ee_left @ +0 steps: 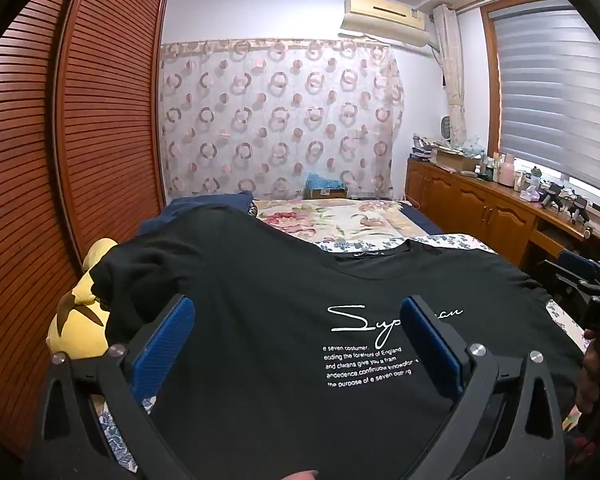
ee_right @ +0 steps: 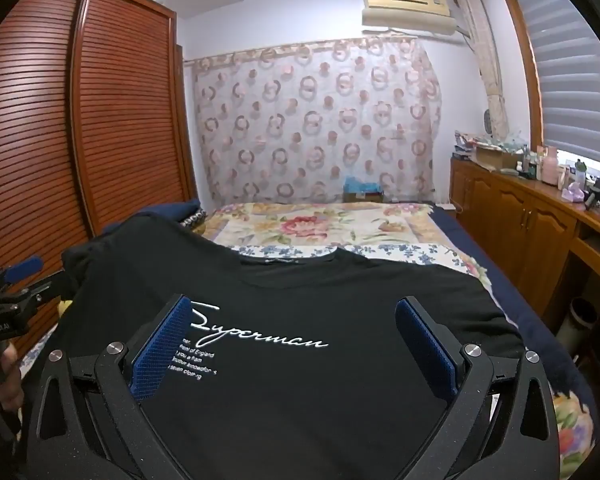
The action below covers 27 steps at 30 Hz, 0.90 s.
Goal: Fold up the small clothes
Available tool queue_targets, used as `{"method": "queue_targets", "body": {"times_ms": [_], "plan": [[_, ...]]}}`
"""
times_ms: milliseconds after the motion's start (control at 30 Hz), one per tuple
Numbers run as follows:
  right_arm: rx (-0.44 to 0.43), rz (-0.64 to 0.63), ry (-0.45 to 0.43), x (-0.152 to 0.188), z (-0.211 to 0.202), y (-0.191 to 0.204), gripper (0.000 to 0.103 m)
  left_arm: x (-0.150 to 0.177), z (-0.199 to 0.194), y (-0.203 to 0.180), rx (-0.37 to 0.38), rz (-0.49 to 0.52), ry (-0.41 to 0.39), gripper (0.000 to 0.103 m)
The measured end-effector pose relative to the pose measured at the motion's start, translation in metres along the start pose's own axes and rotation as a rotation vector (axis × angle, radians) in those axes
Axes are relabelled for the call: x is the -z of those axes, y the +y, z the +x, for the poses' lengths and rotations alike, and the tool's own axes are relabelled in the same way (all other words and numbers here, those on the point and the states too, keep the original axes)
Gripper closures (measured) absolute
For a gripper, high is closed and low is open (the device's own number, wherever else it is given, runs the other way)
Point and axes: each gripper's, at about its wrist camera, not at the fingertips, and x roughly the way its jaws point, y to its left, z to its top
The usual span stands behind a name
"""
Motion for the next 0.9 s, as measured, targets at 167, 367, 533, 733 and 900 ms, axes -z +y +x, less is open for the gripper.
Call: {"method": "queue_targets", "body": {"times_ms": [167, 367, 533, 733, 900], "plan": [[-0.001, -0.002, 0.001, 0.0001, 0.0002, -0.0001, 0.0, 0.0009, 0.0006, 0.0001, -0.001, 0.002, 0.002, 0.0], [-0.001, -0.002, 0.001, 0.0004, 0.0003, -0.0003, 0.0, 0.0008, 0.0008, -0.0007, -0.003, 0.005, 0.003, 0.0], [-0.001, -0.002, 0.001, 0.0008, 0.0004, -0.0004, 0.0, 0.0009, 0.0008, -0.0015, -0.006, 0.008, 0.002, 0.0], [-0.001, -0.002, 0.003, 0.0009, 0.0006, -0.0002, 0.0, 0.0007, 0.0007, -0.002, -0.006, 0.011, 0.002, 0.0], [0.0, -0.001, 0.002, 0.0005, 0.0005, -0.0003, 0.0, 0.0004, 0.0005, -0.0023, -0.006, 0.013, 0.002, 0.0]]}}
